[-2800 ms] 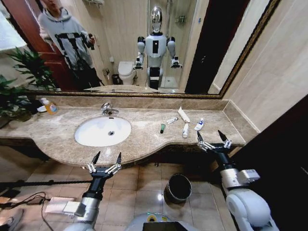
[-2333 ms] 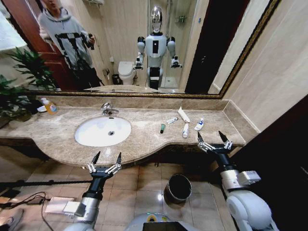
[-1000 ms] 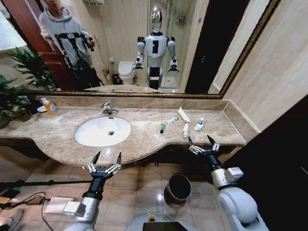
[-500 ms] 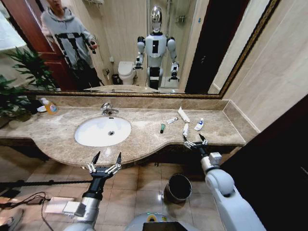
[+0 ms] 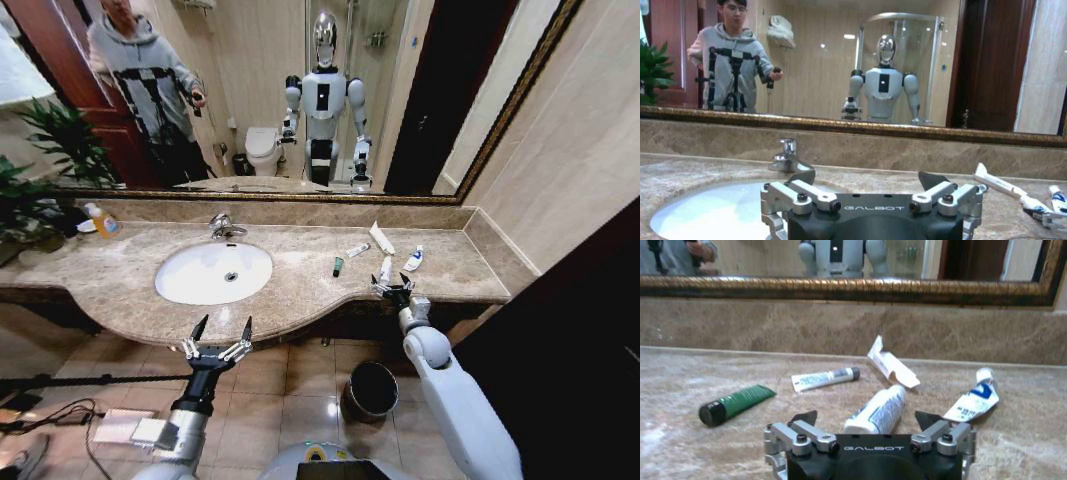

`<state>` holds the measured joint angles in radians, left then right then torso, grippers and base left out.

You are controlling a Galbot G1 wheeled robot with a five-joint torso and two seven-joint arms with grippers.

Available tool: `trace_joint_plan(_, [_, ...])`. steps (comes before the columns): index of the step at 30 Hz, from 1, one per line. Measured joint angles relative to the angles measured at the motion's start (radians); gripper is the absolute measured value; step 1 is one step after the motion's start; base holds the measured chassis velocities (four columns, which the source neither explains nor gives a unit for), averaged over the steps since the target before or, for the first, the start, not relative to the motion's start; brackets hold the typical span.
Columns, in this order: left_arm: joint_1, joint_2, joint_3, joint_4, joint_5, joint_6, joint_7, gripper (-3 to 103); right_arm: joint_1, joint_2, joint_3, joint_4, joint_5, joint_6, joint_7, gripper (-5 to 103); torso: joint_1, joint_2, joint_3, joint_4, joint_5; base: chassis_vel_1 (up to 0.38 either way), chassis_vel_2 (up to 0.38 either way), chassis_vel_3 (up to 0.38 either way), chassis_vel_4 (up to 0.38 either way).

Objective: Pick up the trash from the sink and place it in the trash bin.

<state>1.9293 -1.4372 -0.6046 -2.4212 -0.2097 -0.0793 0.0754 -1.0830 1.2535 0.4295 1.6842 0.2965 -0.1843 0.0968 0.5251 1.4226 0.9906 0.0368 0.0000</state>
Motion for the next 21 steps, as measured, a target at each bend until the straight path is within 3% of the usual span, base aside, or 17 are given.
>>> trace_joint_plan(6, [0.000, 0.000, 0.000, 0.000, 0.000, 0.000, 0.000, 100, 0.012, 0.005, 0.007, -0.021, 0.005, 0.005, -0.005, 79, 0.000, 0.000, 0.000, 0.0000, 0.0000, 0.000, 0.000, 0.000, 0.000])
trace_joint_plan(12, [0.000, 0.000, 0.000, 0.000, 0.000, 0.000, 0.000, 100, 0.013, 0.007, 0.011, -0.031, 0.004, -0.005, 0.005, 51, 0.000, 0.000, 0.000, 0.0000, 0.0000, 0.000, 0.000, 0.000, 0.000])
trace_joint_plan(21, [0.000, 0.000, 0.000, 0.000, 0.000, 0.000, 0.000, 100, 0.004, 0.009, 0.027, -0.014, 0.006, -0.005, 0.018, 27, 0.000, 0.000, 0.000, 0.0000, 0.0001, 0.000, 0.000, 0.000, 0.000])
